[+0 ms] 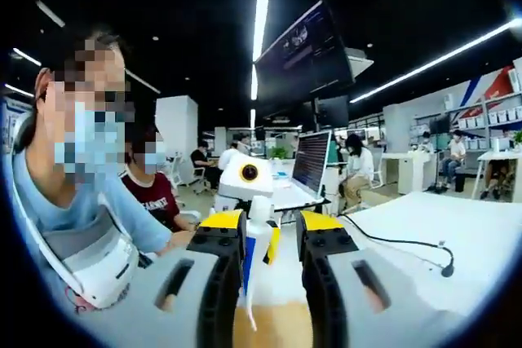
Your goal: Pick up the toothpaste unscrew the cap squeeze it onto the small board screw the cap back on and return it to the table
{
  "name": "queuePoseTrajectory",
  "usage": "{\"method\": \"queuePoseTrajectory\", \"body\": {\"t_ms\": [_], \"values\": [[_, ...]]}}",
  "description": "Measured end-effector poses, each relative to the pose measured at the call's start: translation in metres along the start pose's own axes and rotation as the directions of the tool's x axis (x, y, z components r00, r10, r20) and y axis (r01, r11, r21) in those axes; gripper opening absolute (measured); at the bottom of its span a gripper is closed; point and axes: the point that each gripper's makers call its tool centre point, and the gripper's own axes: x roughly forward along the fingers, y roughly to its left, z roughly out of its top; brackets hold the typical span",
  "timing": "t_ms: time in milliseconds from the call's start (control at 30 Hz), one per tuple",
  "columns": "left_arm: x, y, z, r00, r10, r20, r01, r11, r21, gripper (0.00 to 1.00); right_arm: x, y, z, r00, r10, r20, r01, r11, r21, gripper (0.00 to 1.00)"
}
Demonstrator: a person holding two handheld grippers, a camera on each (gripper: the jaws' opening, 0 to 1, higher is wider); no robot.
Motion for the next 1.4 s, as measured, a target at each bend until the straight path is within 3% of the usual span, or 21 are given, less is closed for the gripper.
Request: {"method": "queuePoseTrajectory", "body": {"t_ms": [67, 200, 233, 333, 533, 667, 767, 833, 967, 1033, 1100, 1167, 1233, 1300, 1400], "values": [[0.002, -0.002, -0.003, 1.000, -0.022, -0.006, 0.022, 1.000, -0.008, 0.10, -0.003, -0.004, 0.006, 0.998, 0.038, 0.052, -0.043, 0.995, 0.091, 0.26], [0.005, -0.013, -0.010, 0.995, -0.093, -0.023, 0.093, 0.996, -0.020, 0.10, -0.002, -0.002, -0.001, 0.992, 0.085, 0.088, -0.098, 0.984, 0.151, 0.26], [0.005, -0.018, -0.010, 0.991, -0.130, -0.022, 0.129, 0.991, -0.037, 0.10, -0.002, 0.002, 0.002, 0.985, 0.127, 0.114, -0.144, 0.976, 0.164, 0.25], [0.007, -0.022, -0.012, 0.987, -0.158, -0.015, 0.158, 0.986, -0.051, 0.10, -0.002, 0.017, 0.007, 0.962, 0.210, 0.174, -0.244, 0.948, 0.203, 0.24], [0.010, -0.031, -0.017, 0.978, -0.203, -0.040, 0.202, 0.979, -0.040, 0.10, 0.000, 0.020, 0.000, 0.963, 0.235, 0.128, -0.256, 0.949, 0.184, 0.24], [0.012, -0.036, -0.023, 0.970, -0.233, -0.064, 0.231, 0.972, -0.050, 0.10, -0.004, 0.026, 0.003, 0.939, 0.320, 0.127, -0.342, 0.908, 0.241, 0.20], [0.012, -0.033, -0.024, 0.971, -0.229, -0.066, 0.226, 0.972, -0.059, 0.10, -0.006, 0.025, 0.005, 0.930, 0.349, 0.116, -0.367, 0.894, 0.258, 0.13], [0.011, -0.030, -0.023, 0.974, -0.220, -0.062, 0.216, 0.975, -0.060, 0.10, -0.007, 0.021, 0.008, 0.933, 0.340, 0.120, -0.360, 0.894, 0.266, 0.12], [0.009, -0.006, -0.015, 0.997, -0.062, -0.035, 0.062, 0.998, -0.008, 0.10, -0.008, -0.007, 0.014, 0.968, 0.218, 0.127, -0.245, 0.932, 0.266, 0.11], [0.007, 0.011, -0.016, 0.997, 0.051, -0.049, -0.049, 0.998, 0.049, 0.10, -0.009, -0.024, 0.011, 0.987, 0.133, 0.095, -0.152, 0.962, 0.226, 0.11], [0.003, 0.025, -0.014, 0.988, 0.147, -0.038, -0.144, 0.987, 0.075, 0.10, -0.005, -0.035, 0.007, 0.996, 0.051, 0.071, -0.063, 0.979, 0.192, 0.11], [-0.001, 0.043, -0.011, 0.965, 0.261, -0.010, -0.259, 0.962, 0.087, 0.10, 0.007, -0.041, -0.007, 0.995, -0.088, 0.056, 0.079, 0.986, 0.148, 0.11], [-0.009, 0.066, -0.010, 0.910, 0.414, 0.008, -0.413, 0.906, 0.092, 0.11, 0.010, -0.054, -0.016, 0.980, -0.199, 0.019, 0.197, 0.978, 0.074, 0.11], [-0.013, 0.078, -0.011, 0.880, 0.475, 0.024, -0.473, 0.869, 0.148, 0.11, 0.017, -0.059, -0.026, 0.964, -0.264, -0.007, 0.264, 0.963, 0.051, 0.11], [-0.017, 0.088, -0.013, 0.851, 0.524, 0.038, -0.526, 0.846, 0.088, 0.11, 0.022, -0.070, -0.035, 0.931, -0.365, -0.017, 0.365, 0.927, 0.082, 0.11]]}}
